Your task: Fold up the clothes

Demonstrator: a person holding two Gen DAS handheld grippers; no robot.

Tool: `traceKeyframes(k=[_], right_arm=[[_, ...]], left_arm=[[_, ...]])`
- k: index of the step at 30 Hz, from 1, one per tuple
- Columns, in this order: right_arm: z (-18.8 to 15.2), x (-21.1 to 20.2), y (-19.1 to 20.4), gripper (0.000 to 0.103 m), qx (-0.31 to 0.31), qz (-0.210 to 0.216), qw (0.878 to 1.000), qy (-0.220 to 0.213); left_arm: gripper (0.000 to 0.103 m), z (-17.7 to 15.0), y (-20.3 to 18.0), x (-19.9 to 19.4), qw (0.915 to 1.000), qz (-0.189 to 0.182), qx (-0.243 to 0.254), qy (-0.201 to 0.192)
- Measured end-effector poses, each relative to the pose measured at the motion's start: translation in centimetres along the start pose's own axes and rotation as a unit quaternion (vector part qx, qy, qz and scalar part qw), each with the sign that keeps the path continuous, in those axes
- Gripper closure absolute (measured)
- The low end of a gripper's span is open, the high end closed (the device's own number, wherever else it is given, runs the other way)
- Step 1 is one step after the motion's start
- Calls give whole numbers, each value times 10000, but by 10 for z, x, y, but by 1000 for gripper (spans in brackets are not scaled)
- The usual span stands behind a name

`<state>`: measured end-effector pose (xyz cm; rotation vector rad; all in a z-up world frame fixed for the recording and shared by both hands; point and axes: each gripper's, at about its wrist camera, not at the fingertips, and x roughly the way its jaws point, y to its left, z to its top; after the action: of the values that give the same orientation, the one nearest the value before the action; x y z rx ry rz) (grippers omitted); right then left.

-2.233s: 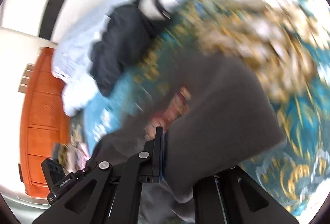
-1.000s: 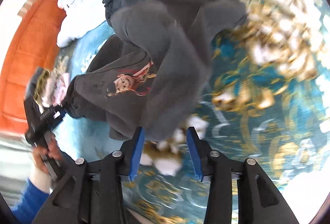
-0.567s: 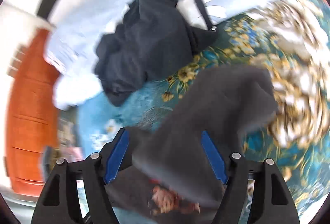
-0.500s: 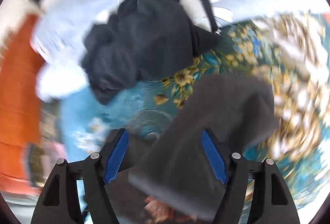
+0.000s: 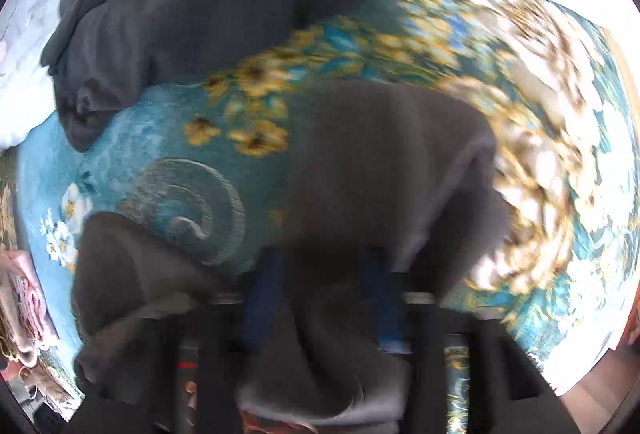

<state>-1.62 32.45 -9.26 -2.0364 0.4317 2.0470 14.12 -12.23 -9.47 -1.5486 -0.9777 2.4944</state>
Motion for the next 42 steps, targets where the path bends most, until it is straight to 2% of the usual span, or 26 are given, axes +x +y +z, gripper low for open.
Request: traceKeyframes(k=[5, 8, 9, 10, 12, 14, 16, 17, 19, 21, 22, 23, 25, 27, 30, 32, 36, 37, 40, 42], right_arm=[[-19, -27, -52, 102, 585, 894, 9941, -183], [-11, -76, -63, 103, 765, 1398, 9838, -816], [-7, -97, -65, 103, 747, 1547, 9790, -1102], [-3, -120, -64, 103, 669, 1716, 9732, -1376], [2, -171, -59, 103, 373, 1919, 9618, -1919], [3, -205, -46, 103, 11, 1733, 9585, -2264], [2, -220, -36, 103, -247, 1609, 9579, -2364], [1, -217, -31, 103, -295, 1606, 9585, -2338], [-1, -203, -24, 103, -337, 1643, 9606, -2215], [-5, -168, -19, 103, -336, 1682, 9668, -1894], [-7, -150, -19, 103, -298, 1675, 9706, -1699], [-9, -131, -18, 103, -256, 1666, 9742, -1502], [-16, -99, -17, 103, -127, 1754, 9778, -1141], [-23, -69, -14, 102, -50, 1825, 9796, -836], [-31, -46, -2, 102, -109, 1870, 9805, -586], [-34, -45, 11, 101, -271, 1947, 9783, -651], [-42, -56, 66, 101, -1193, 2302, 9618, -884], [-45, -54, 85, 101, -1463, 2379, 9568, -803], [-59, -43, 133, 89, -2109, 2329, 9476, -582], [-70, -34, 157, 84, -2416, 2267, 9423, -472]], left_arm=[[75, 6, -11, -9, 9991, -104, 316, -261], [81, 32, -33, -17, 9965, -8, 736, -407], [90, 45, -45, -25, 9946, -27, 892, -533], [89, 58, -58, -36, 9919, -86, 1049, -708], [89, 80, -86, -65, 9834, -322, 1413, -1090], [89, 93, -116, -98, 9678, -437, 1954, -1527], [89, 94, -134, -120, 9508, -423, 2445, -1856], [89, 92, -138, -129, 9419, -397, 2677, -1988], [89, 84, -131, -135, 9294, -165, 3025, -2110], [88, 76, -103, -123, 9288, 272, 3141, -1946], [88, 73, -83, -111, 9358, 567, 3028, -1714], [88, 72, -60, -100, 9468, 765, 2767, -1453], [88, 68, -22, -84, 9661, 900, 2166, -1077], [88, 62, 8, -73, 9805, 900, 1532, -837], [87, 56, 31, -71, 9936, 561, 650, -730], [85, 55, 37, -72, 9962, 320, 288, -761], [82, 56, 45, -64, 9976, 253, -91, -632], [78, 54, 49, -61, 9978, 221, -251, -578], [50, 45, 69, -58, 9939, 3, -1037, -375], [48, 39, 83, -63, 9877, -246, -1487, -414]])
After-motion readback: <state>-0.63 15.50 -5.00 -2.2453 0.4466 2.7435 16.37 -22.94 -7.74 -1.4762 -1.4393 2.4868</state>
